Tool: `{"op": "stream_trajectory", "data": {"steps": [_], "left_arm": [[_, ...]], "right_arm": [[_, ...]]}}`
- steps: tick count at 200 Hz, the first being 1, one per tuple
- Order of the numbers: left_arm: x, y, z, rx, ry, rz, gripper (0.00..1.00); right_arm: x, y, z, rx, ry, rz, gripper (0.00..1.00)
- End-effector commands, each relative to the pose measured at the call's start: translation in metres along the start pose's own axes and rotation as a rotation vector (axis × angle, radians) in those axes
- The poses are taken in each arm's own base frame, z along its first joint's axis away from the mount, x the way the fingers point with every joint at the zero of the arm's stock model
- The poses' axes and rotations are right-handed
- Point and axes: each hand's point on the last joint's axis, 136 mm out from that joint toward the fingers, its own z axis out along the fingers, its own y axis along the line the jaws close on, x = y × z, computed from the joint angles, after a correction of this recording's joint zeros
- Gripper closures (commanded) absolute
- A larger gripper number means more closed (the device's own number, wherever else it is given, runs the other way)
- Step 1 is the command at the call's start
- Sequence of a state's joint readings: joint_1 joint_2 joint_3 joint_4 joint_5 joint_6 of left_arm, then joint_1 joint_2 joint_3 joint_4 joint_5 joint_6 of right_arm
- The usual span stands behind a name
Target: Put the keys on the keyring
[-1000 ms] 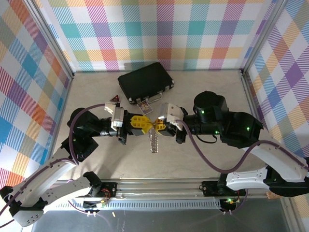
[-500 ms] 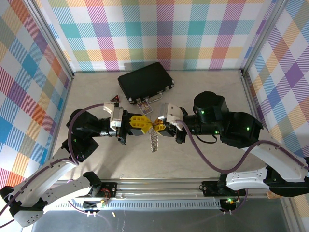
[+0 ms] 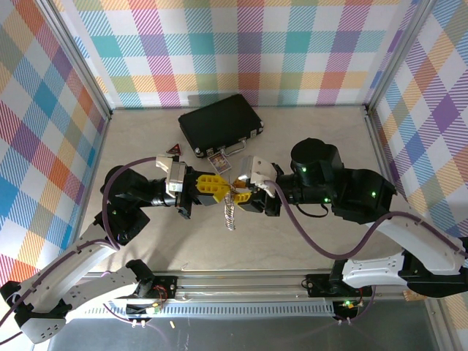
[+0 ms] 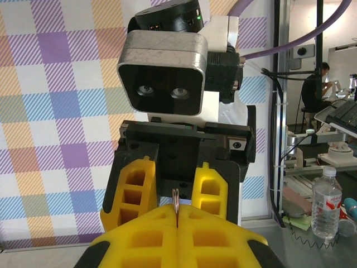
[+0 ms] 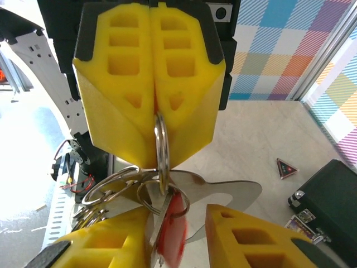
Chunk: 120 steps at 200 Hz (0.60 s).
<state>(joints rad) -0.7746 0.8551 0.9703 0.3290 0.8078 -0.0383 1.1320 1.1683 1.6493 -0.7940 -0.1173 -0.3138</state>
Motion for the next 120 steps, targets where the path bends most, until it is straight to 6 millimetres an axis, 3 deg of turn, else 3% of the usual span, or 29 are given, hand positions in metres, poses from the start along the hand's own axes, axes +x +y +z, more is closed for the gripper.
{"op": "stream_trajectory", "data": {"steps": [1, 65, 98, 120], "left_arm": [[-0.0183, -0.0120, -0.0032, 0.031, -0.056, 0.042, 1.00], [-0.0238, -0.0138, -0.0028, 0.043, -0.069, 0.045, 1.00], [-0.0254, -0.0147, -0.0034, 0.045, -0.074, 0.043, 1.00], [-0.0258, -0.0156, -0.0039, 0.046, -0.074, 0.041, 1.00]], "right_arm": [[-0.0081, 0.0034, -0.0116, -0.002, -0.047, 0.000, 0.68], [-0.0040, 0.0073, -0.0108, -0.013, -0.063, -0.002, 0.75], [-0.0036, 0.0091, -0.0073, -0.028, -0.066, 0.004, 0.67], [-0.0053, 0.0079, -0.0052, -0.025, -0.072, 0.009, 0.67]]}}
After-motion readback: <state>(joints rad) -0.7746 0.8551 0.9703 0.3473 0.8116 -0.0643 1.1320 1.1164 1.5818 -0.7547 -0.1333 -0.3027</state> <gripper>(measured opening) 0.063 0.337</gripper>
